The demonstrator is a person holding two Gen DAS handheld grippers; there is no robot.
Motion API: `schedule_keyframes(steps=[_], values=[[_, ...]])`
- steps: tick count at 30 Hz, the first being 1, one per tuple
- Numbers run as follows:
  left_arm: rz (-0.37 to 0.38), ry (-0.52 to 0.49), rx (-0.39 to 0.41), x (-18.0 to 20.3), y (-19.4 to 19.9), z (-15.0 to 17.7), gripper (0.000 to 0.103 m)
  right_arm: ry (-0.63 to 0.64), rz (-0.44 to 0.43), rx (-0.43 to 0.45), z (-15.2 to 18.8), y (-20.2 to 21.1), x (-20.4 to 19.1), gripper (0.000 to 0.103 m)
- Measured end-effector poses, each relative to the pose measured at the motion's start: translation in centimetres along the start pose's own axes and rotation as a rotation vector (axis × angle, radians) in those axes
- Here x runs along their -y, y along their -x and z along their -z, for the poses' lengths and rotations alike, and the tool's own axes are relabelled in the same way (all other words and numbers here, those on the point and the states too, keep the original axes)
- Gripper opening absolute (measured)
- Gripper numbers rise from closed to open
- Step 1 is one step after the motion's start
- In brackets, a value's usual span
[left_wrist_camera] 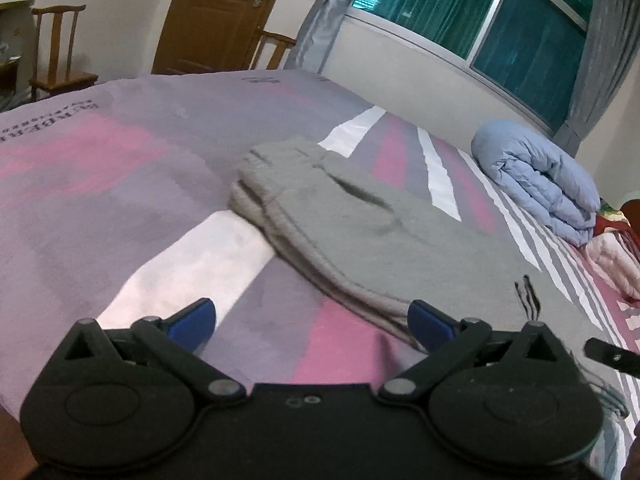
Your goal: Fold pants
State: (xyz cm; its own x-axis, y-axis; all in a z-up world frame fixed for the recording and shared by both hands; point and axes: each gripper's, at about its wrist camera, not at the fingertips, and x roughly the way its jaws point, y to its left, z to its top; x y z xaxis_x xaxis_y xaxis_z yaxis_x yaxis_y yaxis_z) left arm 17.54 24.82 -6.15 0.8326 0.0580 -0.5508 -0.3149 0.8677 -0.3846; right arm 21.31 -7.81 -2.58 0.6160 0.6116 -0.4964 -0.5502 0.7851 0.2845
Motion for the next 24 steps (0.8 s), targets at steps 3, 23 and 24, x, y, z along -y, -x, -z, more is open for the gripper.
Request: schedule_keyframes(steps=[3, 23, 24], values=[[0.000, -0.008, 0.003, -0.3, 0.1, 0.1, 0.096, -0.002, -0.012, -0.032, -0.2, -2.2, 0.0, 0.045], [-0.004, -0.056, -0.011, -0.4, 0.4, 0.7, 0.096, 0.028, -0.028, -0.051, 1.1, -1.8, -2.4, 0.013], [-0.009, -0.057, -0.015, -0.3, 0.3, 0.8, 0.096, 0.035, -0.028, -0.088, 1.6, -2.6, -2.3, 0.013]])
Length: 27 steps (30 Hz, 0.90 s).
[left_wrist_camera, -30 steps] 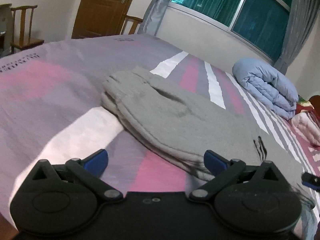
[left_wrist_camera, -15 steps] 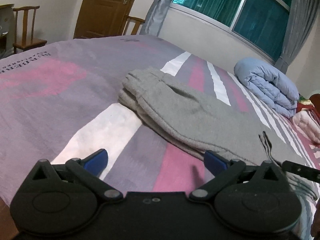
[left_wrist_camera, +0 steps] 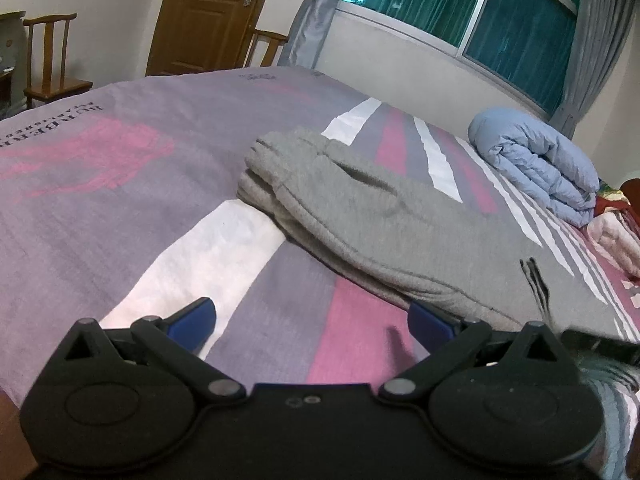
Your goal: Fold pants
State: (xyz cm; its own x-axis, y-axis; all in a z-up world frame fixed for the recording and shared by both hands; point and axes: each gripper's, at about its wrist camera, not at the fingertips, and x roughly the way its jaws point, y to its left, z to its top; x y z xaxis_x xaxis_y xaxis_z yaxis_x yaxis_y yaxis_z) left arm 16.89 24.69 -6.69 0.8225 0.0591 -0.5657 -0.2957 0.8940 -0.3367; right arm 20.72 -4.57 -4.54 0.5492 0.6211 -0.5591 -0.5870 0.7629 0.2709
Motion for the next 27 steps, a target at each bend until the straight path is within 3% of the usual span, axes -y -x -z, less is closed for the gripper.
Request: schedule_keyframes(steps=[3, 7, 8, 10, 14, 20, 24, 27], values=[[-0.009, -0.003, -0.004, 0.2, -0.1, -0.1, 0.096, 0.034, 0.012, 0.010, 0.2, -0.3, -0.4, 0.016], [-0.015, -0.011, -0.007, 0.4, 0.0, 0.1, 0.096, -0.022, 0.015, 0.160, 0.0, 2.8, 0.1, 0.016], [-0.018, -0.011, -0.009, 0.4, -0.1, 0.1, 0.097, -0.031, 0.039, 0.134, 0.2, 2.5, 0.4, 0.016], [-0.027, -0.010, -0.014, 0.6, -0.2, -0.1, 0.096, -0.040, 0.043, -0.016, 1.1, 0.2, 1.3, 0.016], [0.031, 0.029, 0.029, 0.7, 0.1, -0.9, 0.096, -0.146, 0.008, 0.129, 0.8, 3.9, 3.0, 0.016], [0.169, 0.214, -0.001, -1.1, -3.2, -3.2, 0.081, -0.122, 0.078, 0.188, 1.5, 8.1, 5.7, 0.016], [0.274, 0.363, -0.038, -3.2, -6.2, -3.7, 0.075, -0.149, 0.158, 0.233, 2.0, 11.3, 8.9, 0.016], [0.318, 0.462, -0.015, -5.5, -7.9, -3.5, 0.063, -0.181, 0.224, 0.275, 2.2, 13.8, 11.7, 0.017]])
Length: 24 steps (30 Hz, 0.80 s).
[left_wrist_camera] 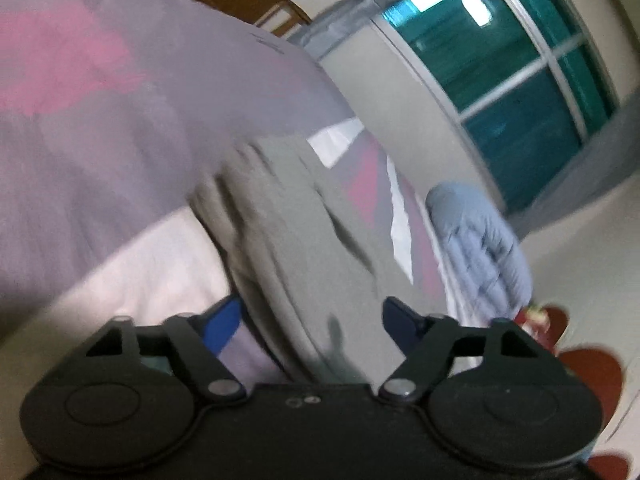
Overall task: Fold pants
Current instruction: 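Grasp the folded end of the grey sweatpants with the left gripper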
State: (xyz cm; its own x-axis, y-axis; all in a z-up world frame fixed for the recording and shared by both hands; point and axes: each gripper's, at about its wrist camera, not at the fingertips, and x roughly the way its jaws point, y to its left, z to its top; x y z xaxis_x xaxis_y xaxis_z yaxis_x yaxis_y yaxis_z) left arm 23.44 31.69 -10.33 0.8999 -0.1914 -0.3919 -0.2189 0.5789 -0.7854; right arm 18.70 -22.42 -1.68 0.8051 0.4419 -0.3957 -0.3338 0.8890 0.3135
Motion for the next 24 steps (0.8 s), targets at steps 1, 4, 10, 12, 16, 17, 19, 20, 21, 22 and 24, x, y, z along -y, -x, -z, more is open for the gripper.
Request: schedule_keyframes(steps=[1, 4, 10, 12, 16, 17, 19, 20, 21, 22, 24], values=[[0.018, 0.032, 0.009, -0.9, -0.2, -0.4, 0.058, -0.008, 0.028, 0.013, -0.3, 0.5, 1.0, 0.018], [0.068, 0.093, 0.014, -2.9, -1.1, -1.3, 0.054, -0.027, 0.101, 0.049, -1.0, 2.2, 3.3, 0.024], [0.077, 0.050, 0.027, -3.0, -2.9, -2.3, 0.057, -0.125, 0.182, 0.103, -0.9, 4.0, 6.5, 0.028], [0.085, 0.050, 0.035, -2.9, -3.3, -2.6, 0.060, -0.156, 0.196, 0.096, -0.7, 4.1, 7.0, 0.028], [0.120, 0.042, 0.050, -2.9, -4.3, -3.3, 0.066, -0.159, 0.194, 0.089, -0.6, 3.8, 7.3, 0.028], [0.129, 0.042, 0.053, -3.1, -4.4, -3.5, 0.066, -0.167, 0.194, 0.088, -0.5, 3.7, 7.5, 0.028], [0.149, 0.045, 0.061, -3.4, -4.8, -3.8, 0.066, -0.193, 0.200, 0.083, -0.3, 3.3, 8.0, 0.029], [0.158, 0.046, 0.065, -3.5, -4.9, -3.8, 0.066, -0.207, 0.209, 0.080, -0.4, 3.0, 8.3, 0.029], [0.164, 0.045, 0.068, -3.6, -5.1, -3.9, 0.065, -0.220, 0.217, 0.081, -0.2, 3.1, 8.5, 0.029], [0.157, 0.038, 0.068, -3.5, -5.0, -3.8, 0.061, -0.234, 0.223, 0.085, -0.2, 3.2, 8.6, 0.029], [0.082, 0.016, 0.067, -3.3, -4.7, -3.5, 0.036, -0.247, 0.234, 0.091, 0.0, 3.4, 8.8, 0.029]])
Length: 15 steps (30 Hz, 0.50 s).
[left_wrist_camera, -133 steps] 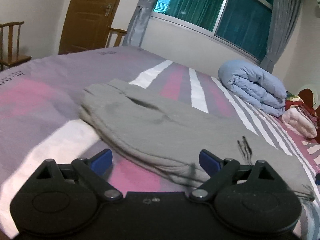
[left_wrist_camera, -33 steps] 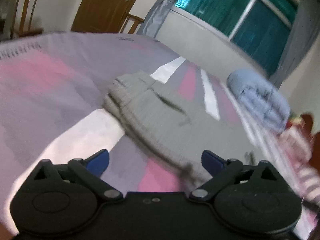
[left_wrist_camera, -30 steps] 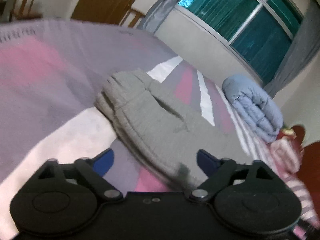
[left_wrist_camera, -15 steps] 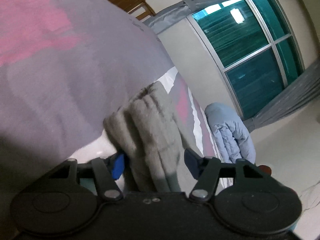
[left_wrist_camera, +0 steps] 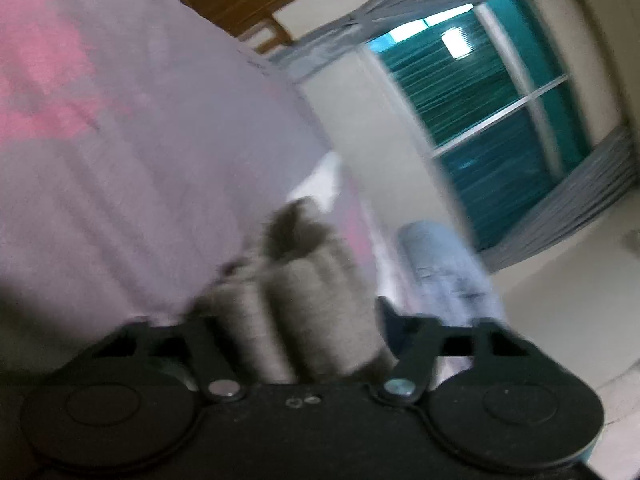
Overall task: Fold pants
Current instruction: 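Grasp the folded end of the grey sweatpants with the left gripper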
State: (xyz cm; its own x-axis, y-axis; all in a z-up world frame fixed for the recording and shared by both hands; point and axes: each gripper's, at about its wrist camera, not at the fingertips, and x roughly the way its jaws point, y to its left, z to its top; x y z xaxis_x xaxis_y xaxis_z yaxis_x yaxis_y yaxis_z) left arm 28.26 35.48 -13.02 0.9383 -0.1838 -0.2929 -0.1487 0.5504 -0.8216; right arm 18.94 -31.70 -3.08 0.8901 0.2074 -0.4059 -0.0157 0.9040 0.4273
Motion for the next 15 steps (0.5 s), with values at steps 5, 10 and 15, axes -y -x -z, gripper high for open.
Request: schedule_keyframes(steps=[5, 10, 15], values=[[-0.015, -0.046, 0.059, 1.7, 2.3, 1.2, 0.029, -0.070, 0.013, 0.018, -0.5, 0.5, 1.3, 0.029], [0.049, -0.138, 0.111, 6.5, 4.7, 1.2, 0.029, -0.152, 0.138, 0.040, -1.3, 1.5, 3.2, 0.029], [0.095, -0.198, 0.110, 12.0, 5.4, 1.6, 0.029, -0.171, 0.176, 0.056, -2.2, 2.8, 3.9, 0.031]])
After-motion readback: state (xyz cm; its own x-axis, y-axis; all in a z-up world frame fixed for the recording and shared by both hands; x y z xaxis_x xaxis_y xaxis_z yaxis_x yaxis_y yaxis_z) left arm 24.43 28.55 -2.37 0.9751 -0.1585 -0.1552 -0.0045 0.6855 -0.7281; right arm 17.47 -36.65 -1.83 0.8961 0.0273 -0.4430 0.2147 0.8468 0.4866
